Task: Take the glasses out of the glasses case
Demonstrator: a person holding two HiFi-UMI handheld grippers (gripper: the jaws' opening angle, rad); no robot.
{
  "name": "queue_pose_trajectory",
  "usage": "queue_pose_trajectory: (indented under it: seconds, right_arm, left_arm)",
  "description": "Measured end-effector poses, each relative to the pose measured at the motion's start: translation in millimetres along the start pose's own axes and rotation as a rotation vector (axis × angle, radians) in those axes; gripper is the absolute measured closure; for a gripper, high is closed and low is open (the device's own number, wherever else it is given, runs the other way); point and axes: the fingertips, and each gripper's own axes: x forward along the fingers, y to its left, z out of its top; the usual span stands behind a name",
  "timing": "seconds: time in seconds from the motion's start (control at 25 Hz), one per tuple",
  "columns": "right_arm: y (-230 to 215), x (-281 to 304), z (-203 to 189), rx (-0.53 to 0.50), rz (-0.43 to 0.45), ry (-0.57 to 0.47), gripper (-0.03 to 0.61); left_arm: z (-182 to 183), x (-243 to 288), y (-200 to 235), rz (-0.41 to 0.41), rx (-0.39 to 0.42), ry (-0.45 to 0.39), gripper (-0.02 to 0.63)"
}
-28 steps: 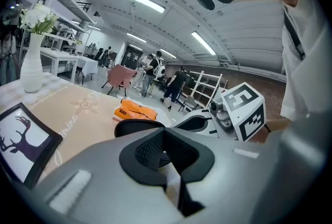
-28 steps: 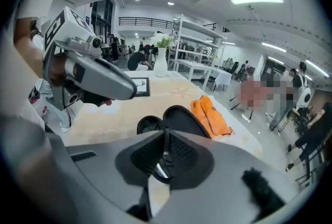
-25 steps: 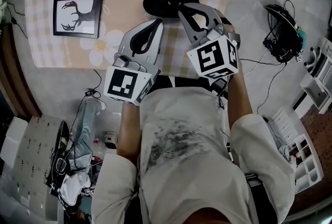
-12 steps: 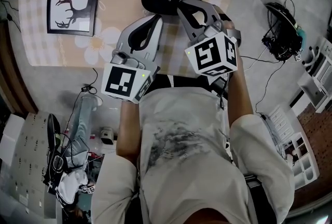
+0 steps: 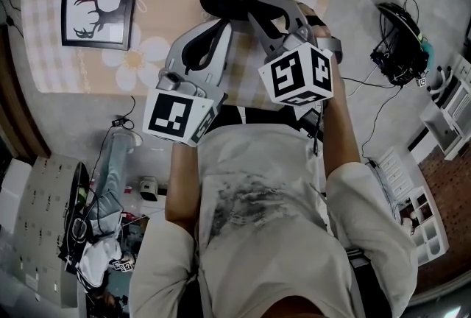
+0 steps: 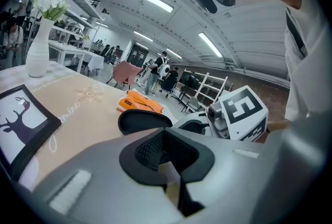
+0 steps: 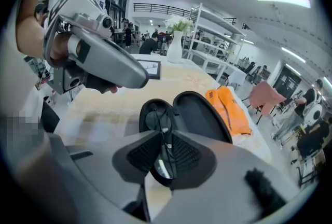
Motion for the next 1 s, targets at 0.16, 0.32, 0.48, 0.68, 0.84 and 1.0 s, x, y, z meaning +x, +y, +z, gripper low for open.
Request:
queue_pose_trajectory:
  seconds: [0.16, 0.32, 0.48, 0.68, 0.84, 1.0]
  right_arm:
    - [2.6, 5.0, -0.9, -0.031, 0.016, 0.016, 0.508]
    - [4.8, 10.7, -2.3, -0.049, 0.030, 0.027, 0.508]
    - [5.8, 14.4, -2.6, -0.068, 0.043, 0.040, 0.508]
    - [7.4, 21.1, -5.7, -0.111, 0.046, 0.071, 0.508]
    - [8.4, 21.3, -5.1, -0.123, 0.053, 0.070, 0.508]
    - [10.8, 22.2, -5.4, -0.128, 0.066, 0.063, 0.520]
  left_arm:
    - [-1.5, 0.6, 0.5, 0.002, -0.008, 0.002, 0.606]
    - [-3.2, 1.0, 2.5, 0.005, -0.015, 0.004, 0.606]
    - [-4.5, 0.7, 4.4, 0.008, -0.020, 0.004, 0.606]
    - [-5.0, -0.2, 6.4, 0.011, -0.027, 0.004, 0.606]
    - [-5.0, -0.7, 6.6, 0.010, -0.028, 0.004, 0.606]
    - [-5.6, -0.6, 6.4, 0.008, -0.028, 0.006, 0.606]
